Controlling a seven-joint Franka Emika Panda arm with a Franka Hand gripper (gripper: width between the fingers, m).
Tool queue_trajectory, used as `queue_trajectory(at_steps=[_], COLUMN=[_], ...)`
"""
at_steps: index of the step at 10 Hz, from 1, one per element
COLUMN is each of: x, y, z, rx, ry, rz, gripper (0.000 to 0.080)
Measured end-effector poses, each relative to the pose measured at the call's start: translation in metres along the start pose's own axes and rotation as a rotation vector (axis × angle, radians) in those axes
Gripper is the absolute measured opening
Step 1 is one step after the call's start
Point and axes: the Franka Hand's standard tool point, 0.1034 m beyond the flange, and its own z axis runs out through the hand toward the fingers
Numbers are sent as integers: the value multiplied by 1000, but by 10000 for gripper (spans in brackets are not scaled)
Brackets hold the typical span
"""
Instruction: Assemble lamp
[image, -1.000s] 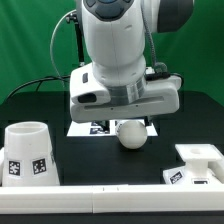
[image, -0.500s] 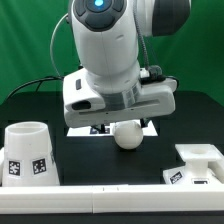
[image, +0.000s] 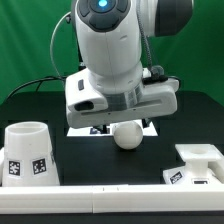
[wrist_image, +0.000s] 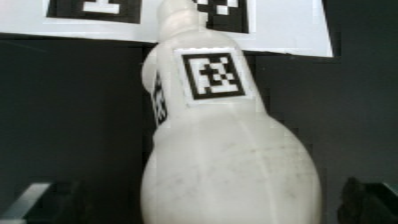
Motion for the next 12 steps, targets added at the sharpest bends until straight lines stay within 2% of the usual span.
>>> queue_trajectory(at_steps=[2,5,6,7,8,11,12], x=[2,2,1,-1,3,-5,0], y=[9,7,9,15,18,4,2], z=[5,6,6,7,7,18,17], rx=[17,20,15,-9,-9,-11,-7], ry=[8,8,-5,-56,-61,-225,-217], rz=[-41,-43,-48,-48,-28,-25,-40], gripper=[698,698,698,698,698,698,698])
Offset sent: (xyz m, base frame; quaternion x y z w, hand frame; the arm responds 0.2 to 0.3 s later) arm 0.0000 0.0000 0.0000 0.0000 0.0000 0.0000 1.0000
